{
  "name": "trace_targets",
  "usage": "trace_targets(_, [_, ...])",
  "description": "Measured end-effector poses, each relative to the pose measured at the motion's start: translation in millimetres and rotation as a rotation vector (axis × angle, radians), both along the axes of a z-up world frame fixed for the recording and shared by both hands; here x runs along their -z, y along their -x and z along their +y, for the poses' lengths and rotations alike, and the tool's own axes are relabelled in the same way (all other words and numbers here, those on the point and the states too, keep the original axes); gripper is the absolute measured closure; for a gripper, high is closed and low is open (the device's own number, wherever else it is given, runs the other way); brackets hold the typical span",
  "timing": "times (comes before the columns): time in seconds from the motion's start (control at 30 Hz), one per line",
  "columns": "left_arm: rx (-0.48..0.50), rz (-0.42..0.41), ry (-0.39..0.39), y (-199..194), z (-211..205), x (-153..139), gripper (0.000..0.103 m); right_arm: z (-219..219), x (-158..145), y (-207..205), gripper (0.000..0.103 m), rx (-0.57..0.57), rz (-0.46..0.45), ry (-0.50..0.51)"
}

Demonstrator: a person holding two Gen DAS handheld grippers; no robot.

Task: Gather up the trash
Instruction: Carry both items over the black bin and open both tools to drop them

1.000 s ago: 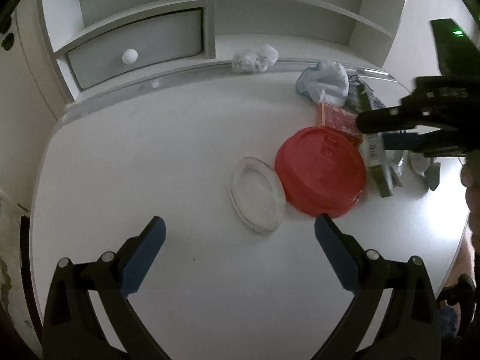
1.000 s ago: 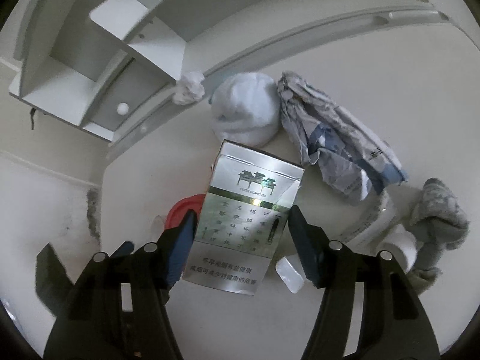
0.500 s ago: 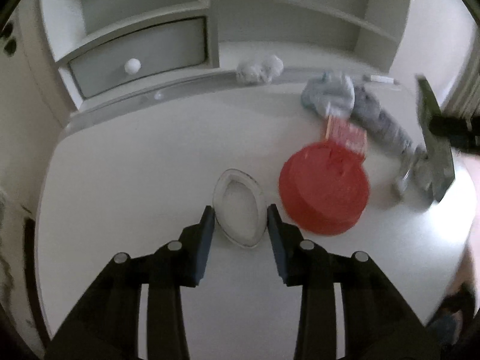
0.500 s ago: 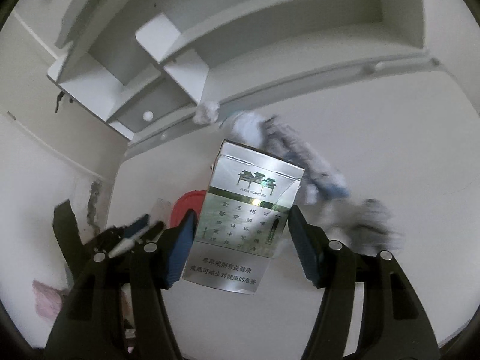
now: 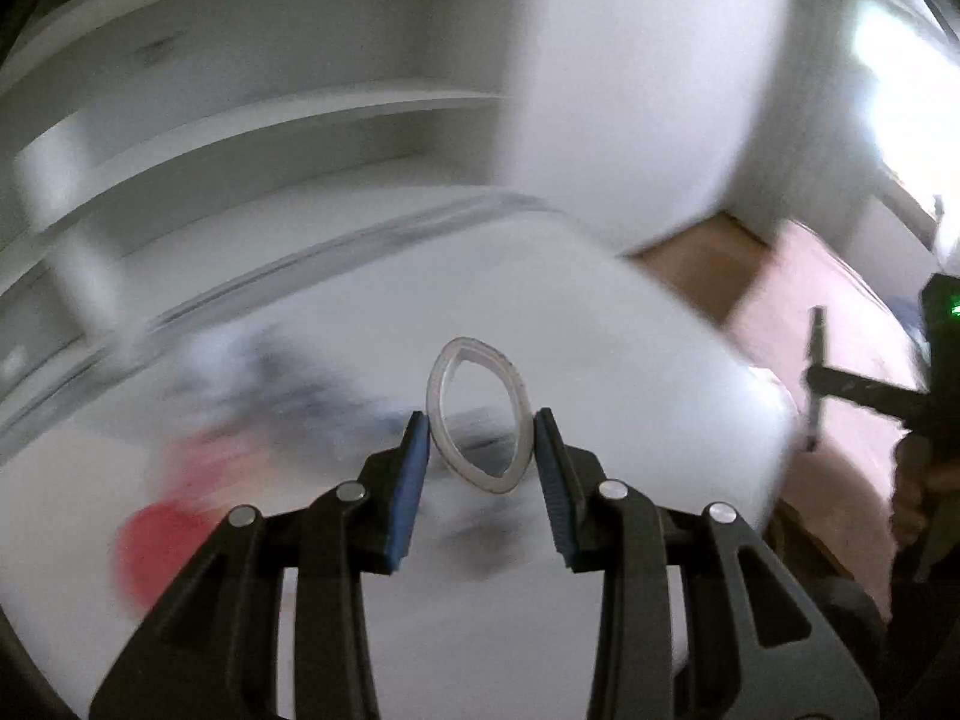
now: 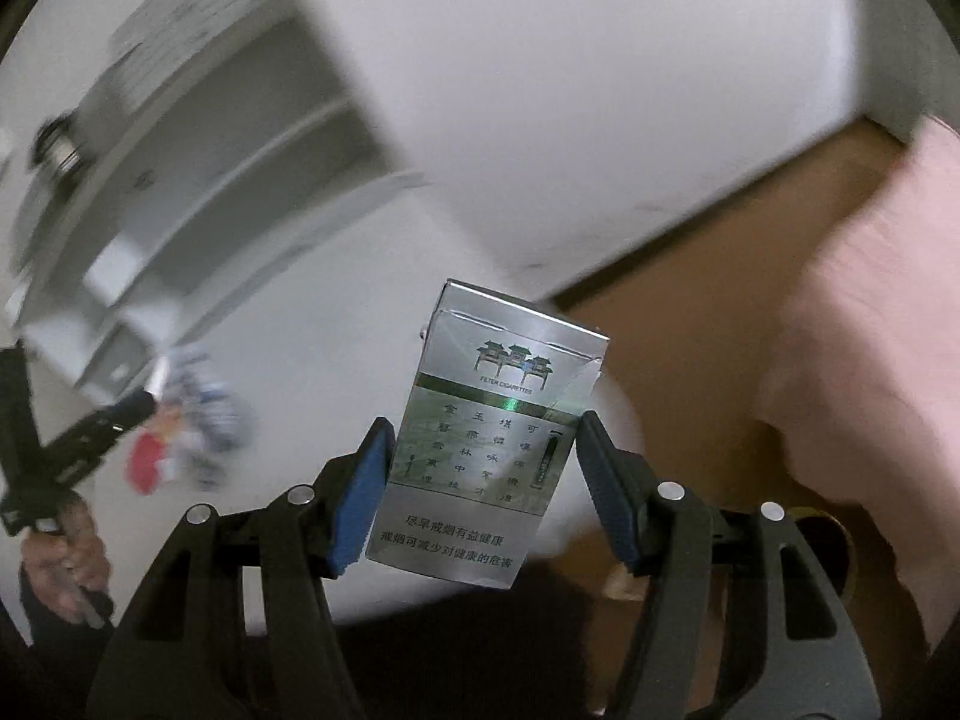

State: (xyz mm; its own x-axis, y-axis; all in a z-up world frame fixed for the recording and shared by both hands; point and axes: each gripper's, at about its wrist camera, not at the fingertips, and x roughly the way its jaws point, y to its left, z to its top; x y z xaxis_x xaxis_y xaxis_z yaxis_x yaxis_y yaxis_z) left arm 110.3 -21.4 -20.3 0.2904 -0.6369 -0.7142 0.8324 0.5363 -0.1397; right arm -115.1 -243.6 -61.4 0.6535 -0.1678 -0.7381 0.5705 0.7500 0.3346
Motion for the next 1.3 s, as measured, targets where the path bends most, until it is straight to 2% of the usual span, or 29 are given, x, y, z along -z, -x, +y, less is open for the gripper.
trace_targets(0.13, [0.225,0.037,0.019,66,-102,10,0.067,-46,27,89,0.042,0.183,0.055,0.002])
trace_targets(0.3, [0.470,0.091,-0.020,157,-198,43,0.067,-83,73,186,0.042,0.366,0.125,-0.038])
trace_targets(0.47, [0.646,0.104,-0.090,234,-260,91,0.067,-107,127,246,0.042,0.467,0.178,-0.140])
trace_targets(0.57, [0.725,0.162,-0.151,263,-290,132,0.067,-114,158,263,0.042,0.483,0.223,-0.187])
trace_targets(0.7, [0.762,0.171,-0.219,286,-314,169,0.067,-123,193,274,0.042,0.483,0.264,-0.253])
trace_targets(0.87, [0.769,0.186,-0.262,297,-331,198,0.067,-135,213,275,0.042,0.483,0.279,-0.289])
trace_targets(1.07, [0.764,0.182,-0.290,306,-351,210,0.067,-146,222,278,0.039,0.488,0.287,-0.307])
trace_targets(1.13, [0.758,0.187,-0.295,307,-353,209,0.067,-147,224,282,0.028,0.495,0.277,-0.311])
trace_targets(1.17, [0.759,0.188,-0.298,308,-355,211,0.067,-145,224,282,0.027,0.499,0.275,-0.309])
trace_targets(1.3, [0.765,0.189,-0.308,312,-362,212,0.067,-146,223,286,0.027,0.512,0.266,-0.307])
